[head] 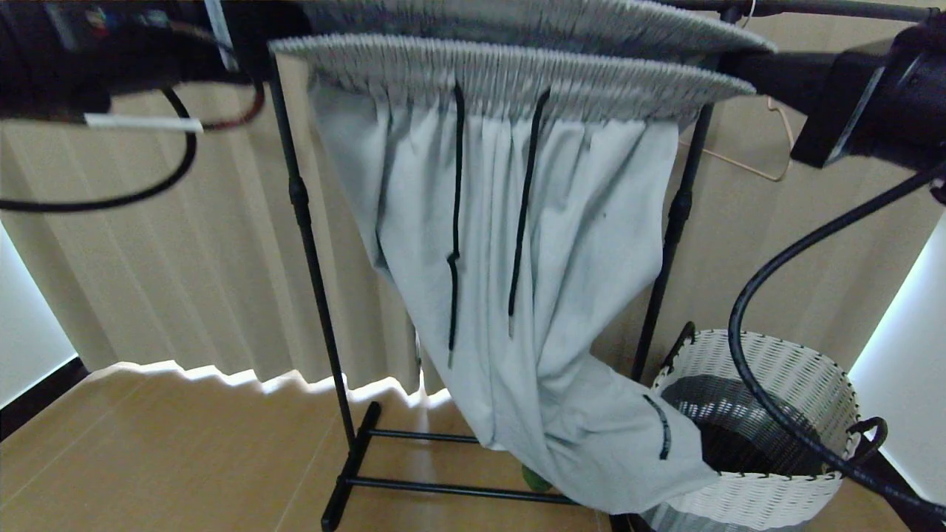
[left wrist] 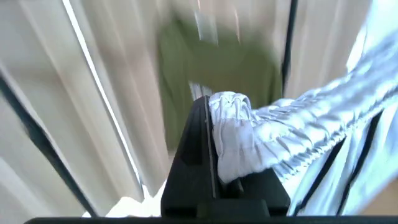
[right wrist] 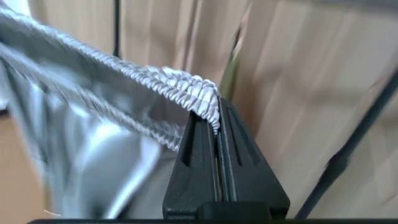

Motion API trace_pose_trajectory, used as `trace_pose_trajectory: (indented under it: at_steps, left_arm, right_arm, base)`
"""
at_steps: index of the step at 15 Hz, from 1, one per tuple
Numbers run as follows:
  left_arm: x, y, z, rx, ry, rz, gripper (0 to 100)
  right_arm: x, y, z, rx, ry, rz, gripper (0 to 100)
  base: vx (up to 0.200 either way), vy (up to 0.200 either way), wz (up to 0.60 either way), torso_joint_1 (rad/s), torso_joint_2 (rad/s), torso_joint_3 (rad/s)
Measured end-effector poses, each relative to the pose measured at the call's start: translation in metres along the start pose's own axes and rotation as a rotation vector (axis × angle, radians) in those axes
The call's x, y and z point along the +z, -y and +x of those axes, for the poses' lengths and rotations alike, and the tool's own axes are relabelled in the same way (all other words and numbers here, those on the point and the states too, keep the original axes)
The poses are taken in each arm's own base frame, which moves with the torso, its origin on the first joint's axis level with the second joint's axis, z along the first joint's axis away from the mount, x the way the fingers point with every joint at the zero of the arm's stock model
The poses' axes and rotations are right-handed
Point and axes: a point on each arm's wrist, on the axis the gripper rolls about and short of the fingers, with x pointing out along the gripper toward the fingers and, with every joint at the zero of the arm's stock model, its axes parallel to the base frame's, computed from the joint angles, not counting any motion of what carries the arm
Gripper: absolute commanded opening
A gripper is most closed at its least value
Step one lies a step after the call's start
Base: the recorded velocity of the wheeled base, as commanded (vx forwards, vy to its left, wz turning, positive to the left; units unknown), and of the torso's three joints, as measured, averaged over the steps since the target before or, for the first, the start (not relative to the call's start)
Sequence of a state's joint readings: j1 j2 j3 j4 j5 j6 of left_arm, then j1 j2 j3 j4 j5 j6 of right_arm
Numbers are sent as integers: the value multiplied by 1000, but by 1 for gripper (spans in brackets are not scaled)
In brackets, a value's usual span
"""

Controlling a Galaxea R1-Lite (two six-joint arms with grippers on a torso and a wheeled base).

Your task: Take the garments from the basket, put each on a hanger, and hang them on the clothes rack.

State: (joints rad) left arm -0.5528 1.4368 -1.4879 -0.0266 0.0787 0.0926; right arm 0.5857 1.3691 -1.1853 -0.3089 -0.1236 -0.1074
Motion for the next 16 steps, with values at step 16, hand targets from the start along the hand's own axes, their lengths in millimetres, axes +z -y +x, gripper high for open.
trace_pose_trajectory:
  at_steps: [16]
  left_arm:
    - [-69, 26, 20, -75, -286, -44, 0]
  right_arm:
    - [-33, 15, 5, -76, -110, -26, 0]
  base:
    - [0, 0, 0, 0, 0, 0]
